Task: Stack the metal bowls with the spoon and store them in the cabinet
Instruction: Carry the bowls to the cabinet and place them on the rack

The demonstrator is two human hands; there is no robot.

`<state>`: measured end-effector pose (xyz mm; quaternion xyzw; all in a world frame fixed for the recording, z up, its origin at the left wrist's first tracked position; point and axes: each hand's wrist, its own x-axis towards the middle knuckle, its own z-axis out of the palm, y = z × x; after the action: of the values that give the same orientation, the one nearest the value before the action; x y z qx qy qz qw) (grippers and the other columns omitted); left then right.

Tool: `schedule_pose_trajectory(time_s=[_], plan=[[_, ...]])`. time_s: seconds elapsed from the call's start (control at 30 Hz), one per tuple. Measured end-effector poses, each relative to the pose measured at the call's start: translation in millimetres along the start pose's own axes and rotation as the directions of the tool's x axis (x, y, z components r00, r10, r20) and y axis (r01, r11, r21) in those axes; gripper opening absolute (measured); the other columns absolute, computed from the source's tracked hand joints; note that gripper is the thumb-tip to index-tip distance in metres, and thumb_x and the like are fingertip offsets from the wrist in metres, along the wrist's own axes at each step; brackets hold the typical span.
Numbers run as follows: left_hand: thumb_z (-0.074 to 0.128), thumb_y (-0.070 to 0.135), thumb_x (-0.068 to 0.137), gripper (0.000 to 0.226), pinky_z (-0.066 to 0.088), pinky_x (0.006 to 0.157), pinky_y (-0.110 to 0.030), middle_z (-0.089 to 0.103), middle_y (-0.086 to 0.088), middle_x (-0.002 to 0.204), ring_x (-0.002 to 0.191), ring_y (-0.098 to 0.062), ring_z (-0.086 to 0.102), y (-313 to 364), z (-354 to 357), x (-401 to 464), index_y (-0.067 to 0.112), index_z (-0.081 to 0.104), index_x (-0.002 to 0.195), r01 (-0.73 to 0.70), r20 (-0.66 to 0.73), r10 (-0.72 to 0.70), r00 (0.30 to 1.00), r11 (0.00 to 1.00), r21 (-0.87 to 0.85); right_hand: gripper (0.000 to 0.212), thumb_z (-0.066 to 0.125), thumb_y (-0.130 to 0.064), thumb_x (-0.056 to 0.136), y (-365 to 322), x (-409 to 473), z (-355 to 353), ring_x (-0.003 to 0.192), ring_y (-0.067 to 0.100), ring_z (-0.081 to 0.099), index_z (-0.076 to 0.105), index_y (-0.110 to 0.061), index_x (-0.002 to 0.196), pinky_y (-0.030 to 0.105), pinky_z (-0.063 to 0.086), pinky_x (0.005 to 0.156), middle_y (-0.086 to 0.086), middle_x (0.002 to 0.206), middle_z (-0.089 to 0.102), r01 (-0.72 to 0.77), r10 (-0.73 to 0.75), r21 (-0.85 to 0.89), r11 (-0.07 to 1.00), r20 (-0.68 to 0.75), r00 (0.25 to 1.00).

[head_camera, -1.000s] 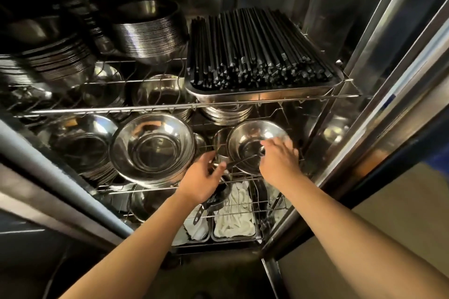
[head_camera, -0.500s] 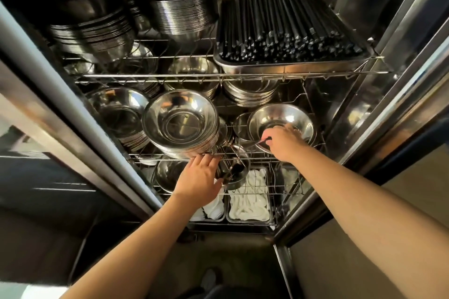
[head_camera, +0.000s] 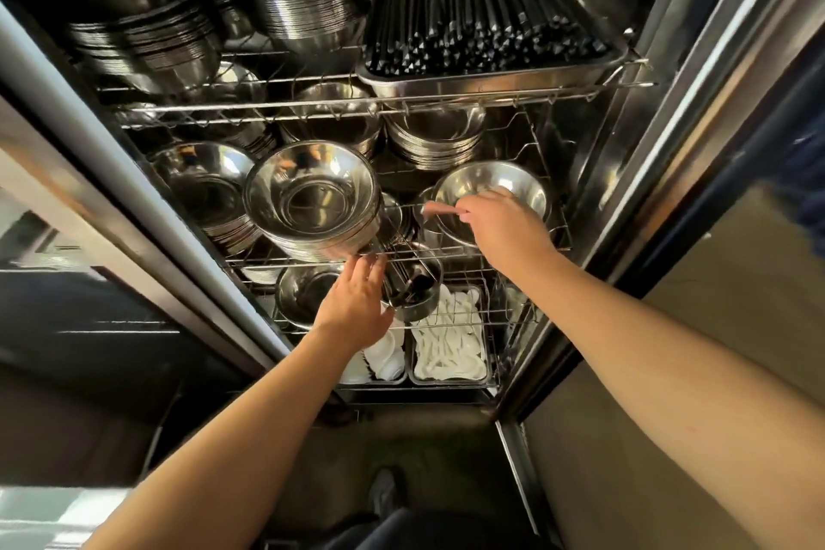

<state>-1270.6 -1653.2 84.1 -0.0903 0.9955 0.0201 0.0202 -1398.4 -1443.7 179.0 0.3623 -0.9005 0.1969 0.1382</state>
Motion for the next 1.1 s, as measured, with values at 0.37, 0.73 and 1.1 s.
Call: schedule_pose_trajectory(time_s=[0.37,0.73,1.1], plan=[[0.054,0.058,0.091,0.099,-0.002,0.117,-0.034,0.004,-0.009,0.168,0.154,-0.027,-0.003,1.6,-2.7,-0.4,0.010,0.000,0.158,0.027,0.043,-0.026,0.999,0.999,-0.022,0.008,0.074,-0.004,0.087,-29.2,-71.8,-3.1,0.085,0.028,0.067,0.078,-0.004,0.094,0.039,0.061,0.071,0.011,0.089,0.072,0.327,-0.271,0.265,0.907,-0.224,0.936],[0.061,0.054,0.088,0.100,0.017,0.120,-0.041,0.012,-0.006,0.166,0.153,-0.026,0.003,-2.6,-1.4,-1.2,0.017,0.000,0.159,0.031,0.011,-0.030,1.000,0.994,-0.103,0.021,0.064,-0.001,0.092,-16.9,-81.7,72.6,0.094,0.029,0.075,0.079,-0.008,0.105,0.048,0.061,0.081,0.009,0.104,0.079,-0.013,-0.024,0.412,0.911,0.086,0.996],[0.055,0.052,0.091,0.094,0.017,0.121,-0.040,0.015,-0.006,0.166,0.154,-0.026,0.002,-9.6,-3.9,-2.9,0.023,-0.002,0.159,-0.016,-0.002,0.016,1.000,0.990,-0.142,0.040,0.058,0.007,0.092,-4.9,-51.9,138.9,0.080,0.027,0.073,0.074,-0.015,0.120,0.044,0.061,0.073,0.011,0.104,0.078,-0.263,0.149,0.314,0.912,0.344,0.927]])
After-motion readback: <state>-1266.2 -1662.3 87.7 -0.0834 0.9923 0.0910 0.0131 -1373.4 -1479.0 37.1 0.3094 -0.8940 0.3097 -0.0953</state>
